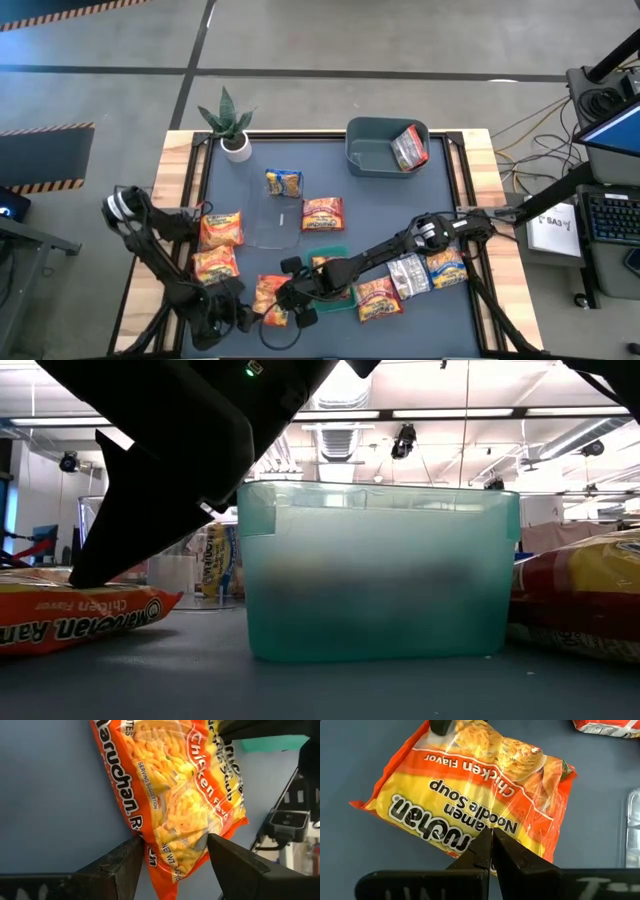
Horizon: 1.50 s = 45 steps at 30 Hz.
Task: Sort Maruchan noodles
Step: Put the orange noodle pack into the dark blue bin
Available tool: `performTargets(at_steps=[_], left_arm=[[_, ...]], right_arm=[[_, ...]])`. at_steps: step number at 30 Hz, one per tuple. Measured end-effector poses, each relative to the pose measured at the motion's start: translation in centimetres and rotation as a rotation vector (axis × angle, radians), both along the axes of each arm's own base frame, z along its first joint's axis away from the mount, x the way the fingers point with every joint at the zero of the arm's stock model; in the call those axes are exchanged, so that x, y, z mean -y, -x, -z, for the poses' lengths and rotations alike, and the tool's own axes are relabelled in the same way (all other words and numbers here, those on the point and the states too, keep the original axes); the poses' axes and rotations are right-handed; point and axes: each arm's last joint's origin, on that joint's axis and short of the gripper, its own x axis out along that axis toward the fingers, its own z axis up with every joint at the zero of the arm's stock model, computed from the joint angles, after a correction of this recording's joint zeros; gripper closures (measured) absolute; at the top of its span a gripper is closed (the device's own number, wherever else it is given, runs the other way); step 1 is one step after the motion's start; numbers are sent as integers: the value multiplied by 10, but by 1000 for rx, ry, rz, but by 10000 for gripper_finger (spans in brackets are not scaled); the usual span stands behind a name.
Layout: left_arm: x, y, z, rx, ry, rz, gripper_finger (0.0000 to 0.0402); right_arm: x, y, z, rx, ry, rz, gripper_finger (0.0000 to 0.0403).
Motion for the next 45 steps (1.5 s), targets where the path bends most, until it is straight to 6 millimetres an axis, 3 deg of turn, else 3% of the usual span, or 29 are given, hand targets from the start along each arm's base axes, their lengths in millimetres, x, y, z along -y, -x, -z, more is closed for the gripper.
performTargets(at_steps=[5, 14, 19, 25, 33, 39, 45], left_arm=[[1, -1, 5, 21, -19, -26, 205], [2, -2, 2, 21, -25, -21, 289], [5, -3, -1, 17, -24, -12, 298], [11, -7, -11, 32, -40, 30, 300], [24, -11, -34, -42, -127, 103, 300], [32, -15, -66, -91, -241, 141, 300], [30, -18, -99, -119, -420, 165, 300]], right_arm=[[0, 0, 1, -3, 1, 2, 394], [0, 0, 1, -1, -1, 4, 394], [0, 1, -8, 6, -21, 23, 394], [2, 5, -34, 48, -45, 32, 381], [5, 14, -65, 63, -61, 48, 304], [14, 34, -99, 17, -57, 68, 257], [27, 68, -131, 46, -71, 70, 241]])
